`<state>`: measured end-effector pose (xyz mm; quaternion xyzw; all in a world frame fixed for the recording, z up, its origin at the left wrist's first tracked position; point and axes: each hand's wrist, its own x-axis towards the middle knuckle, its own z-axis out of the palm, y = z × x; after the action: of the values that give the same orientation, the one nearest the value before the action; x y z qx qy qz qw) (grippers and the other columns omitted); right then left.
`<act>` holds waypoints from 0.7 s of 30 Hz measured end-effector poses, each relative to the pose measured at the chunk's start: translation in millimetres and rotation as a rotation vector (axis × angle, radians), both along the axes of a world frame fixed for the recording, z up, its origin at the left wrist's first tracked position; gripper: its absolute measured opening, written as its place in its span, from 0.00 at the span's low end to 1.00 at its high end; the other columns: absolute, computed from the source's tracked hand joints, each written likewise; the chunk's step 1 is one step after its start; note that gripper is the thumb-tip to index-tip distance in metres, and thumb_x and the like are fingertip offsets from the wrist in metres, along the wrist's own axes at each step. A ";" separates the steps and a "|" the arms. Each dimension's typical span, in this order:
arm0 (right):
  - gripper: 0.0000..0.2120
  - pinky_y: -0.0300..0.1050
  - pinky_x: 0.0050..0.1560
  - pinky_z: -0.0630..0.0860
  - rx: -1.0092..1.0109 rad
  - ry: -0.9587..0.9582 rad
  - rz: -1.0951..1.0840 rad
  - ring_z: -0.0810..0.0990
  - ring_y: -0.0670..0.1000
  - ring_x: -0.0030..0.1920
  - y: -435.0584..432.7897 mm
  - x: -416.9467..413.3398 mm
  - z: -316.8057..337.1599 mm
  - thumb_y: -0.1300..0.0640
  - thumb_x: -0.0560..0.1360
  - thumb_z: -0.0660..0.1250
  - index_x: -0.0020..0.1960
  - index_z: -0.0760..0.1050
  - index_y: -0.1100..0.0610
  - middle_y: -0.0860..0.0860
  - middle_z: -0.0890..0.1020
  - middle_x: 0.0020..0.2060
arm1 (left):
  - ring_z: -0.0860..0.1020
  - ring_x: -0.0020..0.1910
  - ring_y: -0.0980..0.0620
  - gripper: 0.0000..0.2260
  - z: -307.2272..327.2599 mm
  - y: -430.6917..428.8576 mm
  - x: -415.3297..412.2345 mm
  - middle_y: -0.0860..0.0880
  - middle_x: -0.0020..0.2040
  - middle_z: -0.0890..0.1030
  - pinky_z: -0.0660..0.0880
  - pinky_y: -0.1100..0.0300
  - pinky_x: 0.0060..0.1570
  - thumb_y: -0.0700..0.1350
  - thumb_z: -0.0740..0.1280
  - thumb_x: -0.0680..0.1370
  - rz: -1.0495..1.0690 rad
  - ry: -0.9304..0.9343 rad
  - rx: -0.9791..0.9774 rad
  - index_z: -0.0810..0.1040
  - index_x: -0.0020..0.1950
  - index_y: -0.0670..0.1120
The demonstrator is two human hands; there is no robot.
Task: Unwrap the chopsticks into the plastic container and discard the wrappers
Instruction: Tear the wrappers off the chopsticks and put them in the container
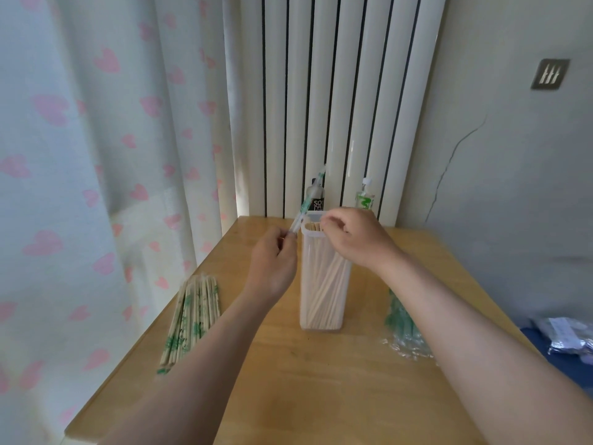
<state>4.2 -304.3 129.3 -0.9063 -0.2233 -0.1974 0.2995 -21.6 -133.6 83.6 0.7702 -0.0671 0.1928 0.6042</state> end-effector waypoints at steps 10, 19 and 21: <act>0.11 0.37 0.34 0.74 0.602 -0.088 -0.197 0.77 0.45 0.31 -48.7 -14.1 4.7 0.56 0.78 0.71 0.37 0.82 0.58 0.52 0.82 0.32 | 0.79 0.34 0.50 0.09 2.1 -69.3 -17.1 0.44 0.41 0.78 0.78 0.58 0.29 0.46 0.61 0.84 -0.267 0.046 0.105 0.76 0.50 0.42; 0.14 0.44 0.37 0.68 0.762 0.090 -0.594 0.76 0.51 0.33 -170.3 -13.9 -75.3 0.54 0.79 0.65 0.39 0.80 0.62 0.57 0.81 0.31 | 0.80 0.37 0.44 0.06 -26.1 -152.7 9.5 0.49 0.35 0.78 0.81 0.42 0.46 0.45 0.65 0.81 -0.246 0.158 0.235 0.79 0.47 0.46; 0.13 0.47 0.37 0.67 0.665 0.166 -0.706 0.76 0.56 0.36 -198.5 -19.0 -105.2 0.56 0.78 0.64 0.40 0.78 0.64 0.61 0.81 0.34 | 0.78 0.34 0.49 0.05 -33.7 -170.6 17.6 0.50 0.35 0.78 0.81 0.46 0.44 0.44 0.66 0.81 -0.249 0.210 0.245 0.78 0.53 0.44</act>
<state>-14.8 -502.8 24.1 -0.7947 0.1972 -0.2747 0.5041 -4.0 -304.2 49.8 0.8395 -0.1212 0.0257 0.5290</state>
